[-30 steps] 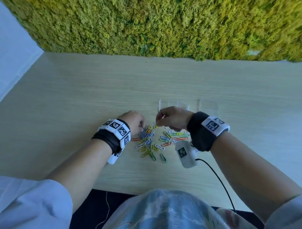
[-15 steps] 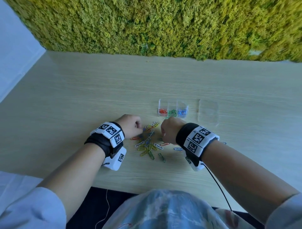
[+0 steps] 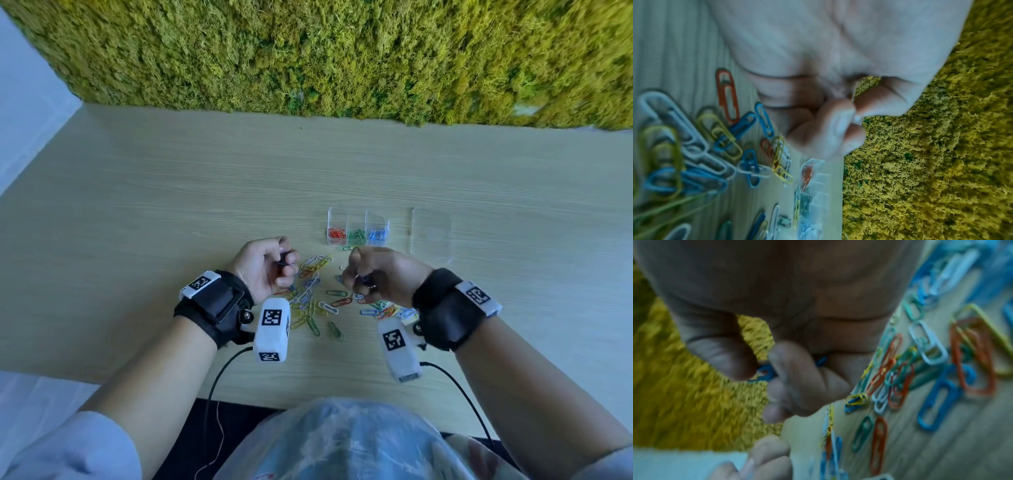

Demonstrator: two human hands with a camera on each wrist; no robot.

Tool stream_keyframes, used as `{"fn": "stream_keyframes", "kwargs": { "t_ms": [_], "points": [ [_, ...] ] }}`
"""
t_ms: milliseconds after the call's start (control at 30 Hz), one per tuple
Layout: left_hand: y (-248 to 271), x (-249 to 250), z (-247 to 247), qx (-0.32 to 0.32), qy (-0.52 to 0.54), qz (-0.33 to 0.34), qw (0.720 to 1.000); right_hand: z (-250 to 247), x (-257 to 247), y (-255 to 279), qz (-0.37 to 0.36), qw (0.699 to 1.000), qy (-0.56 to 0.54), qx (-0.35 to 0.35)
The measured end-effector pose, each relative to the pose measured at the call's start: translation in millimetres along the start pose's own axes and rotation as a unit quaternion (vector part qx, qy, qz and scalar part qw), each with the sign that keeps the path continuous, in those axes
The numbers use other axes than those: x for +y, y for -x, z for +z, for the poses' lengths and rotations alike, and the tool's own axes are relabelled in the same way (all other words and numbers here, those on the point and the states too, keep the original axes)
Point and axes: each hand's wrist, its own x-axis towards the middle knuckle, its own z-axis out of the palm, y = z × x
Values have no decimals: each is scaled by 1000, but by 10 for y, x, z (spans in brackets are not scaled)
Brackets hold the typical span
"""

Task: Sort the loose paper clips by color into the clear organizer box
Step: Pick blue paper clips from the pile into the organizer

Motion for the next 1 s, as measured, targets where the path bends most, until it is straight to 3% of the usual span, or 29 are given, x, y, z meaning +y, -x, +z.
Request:
{"fn": "stream_keyframes", "kwargs": {
  "t_ms": [67, 133, 200, 267, 300, 333, 400, 433, 500, 567, 700, 833, 1000],
  "points": [
    [-30, 5, 31, -13, 13, 0, 1000, -59, 58, 16, -25, 995, -98, -3],
    [-62, 8, 61, -7, -27, -3, 1000, -110, 73, 32, -35, 994, -99, 34],
    [-99, 2, 90, 3, -102, -12, 995, -150, 42, 57, -16, 997, -23, 78],
    [-132, -6, 142, 2, -161, -28, 987, -182, -59, 70, 24, 985, 127, 112],
    [-151, -11, 172, 2, -186, -37, 982, -214, -132, 56, 50, 961, 242, 126],
    [-174, -17, 201, 5, -212, -41, 976, -261, -201, 35, 72, 916, 369, 139],
    [-231, -38, 284, 7, -264, -33, 964, -369, -338, -37, 90, 802, 566, 171],
    [-256, -49, 337, 2, -287, -28, 958, -412, -405, -76, 91, 764, 610, 191],
    [-299, -56, 439, -7, -318, -25, 948, -457, -520, -160, 86, 719, 656, 213],
    [-344, -38, 531, -11, -345, -32, 938, -452, -617, -238, 75, 705, 669, 223],
    [-436, 17, 726, -13, -404, -39, 914, -382, -707, -341, 65, 705, 667, 231],
    [-554, 91, 871, 27, -434, -13, 901, -331, -686, -340, 38, 695, 677, 237],
    [-694, 137, 1065, 60, -544, 18, 837, -383, -686, -191, 0, 727, 631, 271]
  ]
}}
